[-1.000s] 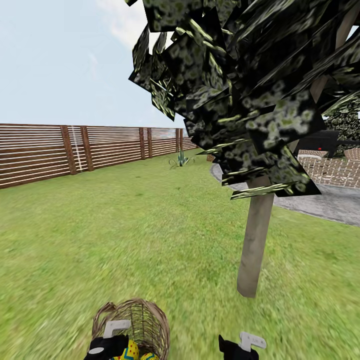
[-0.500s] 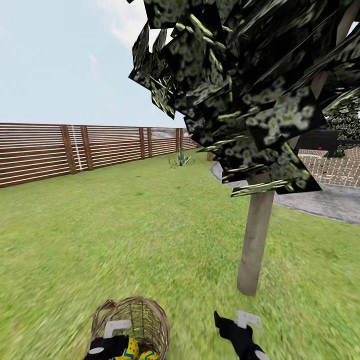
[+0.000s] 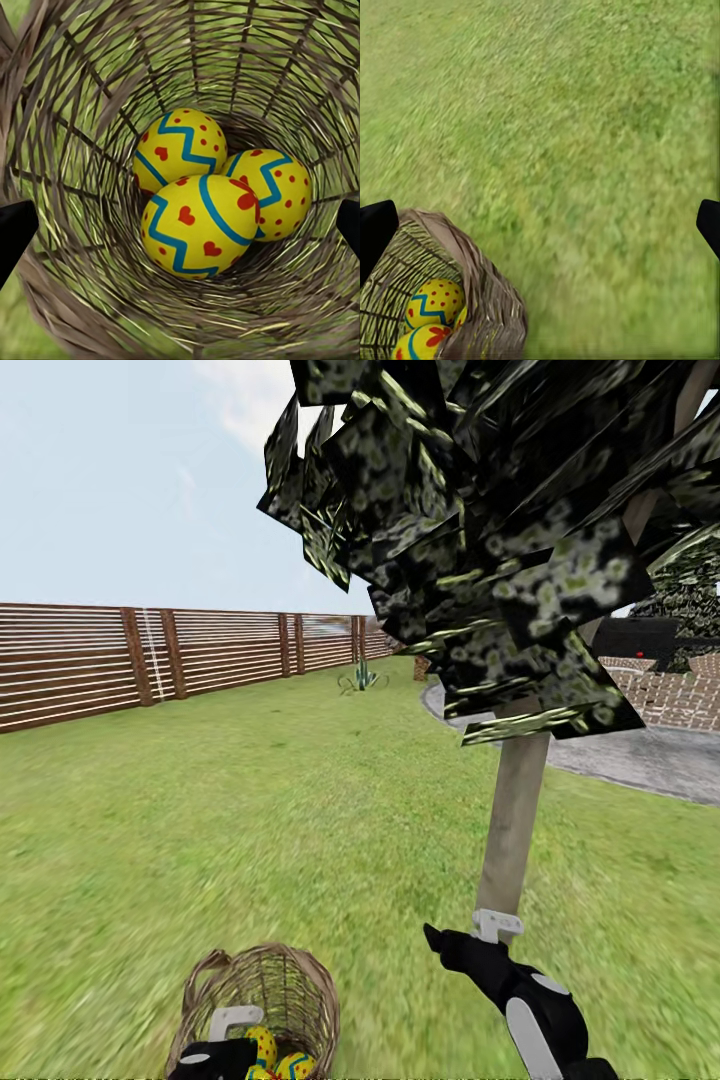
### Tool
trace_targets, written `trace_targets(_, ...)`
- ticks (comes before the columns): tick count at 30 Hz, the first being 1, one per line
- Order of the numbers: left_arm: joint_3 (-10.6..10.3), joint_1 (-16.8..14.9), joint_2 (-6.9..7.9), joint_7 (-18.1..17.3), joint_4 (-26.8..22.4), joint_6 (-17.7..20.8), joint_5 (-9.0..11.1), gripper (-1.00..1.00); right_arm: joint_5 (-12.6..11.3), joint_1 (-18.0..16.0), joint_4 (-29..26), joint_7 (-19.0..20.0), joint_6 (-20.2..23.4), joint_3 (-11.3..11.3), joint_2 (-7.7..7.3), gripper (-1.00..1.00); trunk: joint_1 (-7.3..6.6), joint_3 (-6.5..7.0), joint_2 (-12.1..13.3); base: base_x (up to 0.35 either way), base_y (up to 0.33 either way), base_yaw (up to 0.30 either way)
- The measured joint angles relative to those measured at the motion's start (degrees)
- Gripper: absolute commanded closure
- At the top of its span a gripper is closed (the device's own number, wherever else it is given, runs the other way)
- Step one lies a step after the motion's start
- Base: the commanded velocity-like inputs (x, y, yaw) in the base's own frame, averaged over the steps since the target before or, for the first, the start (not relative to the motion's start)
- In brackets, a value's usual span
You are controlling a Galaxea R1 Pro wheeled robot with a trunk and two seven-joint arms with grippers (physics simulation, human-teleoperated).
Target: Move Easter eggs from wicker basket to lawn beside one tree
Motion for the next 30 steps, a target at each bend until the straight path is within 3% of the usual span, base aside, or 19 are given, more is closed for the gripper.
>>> trace_targets(30,-0.26,-2.76,-0.44,-0.02,-0.62,0.29,-0.25,-1.0,0.02,0.05,-0.88,-0.09,1.74,-0.38,-0.09,-1.0,6.59,-5.39,-12.03,0.0,0.0,0.0)
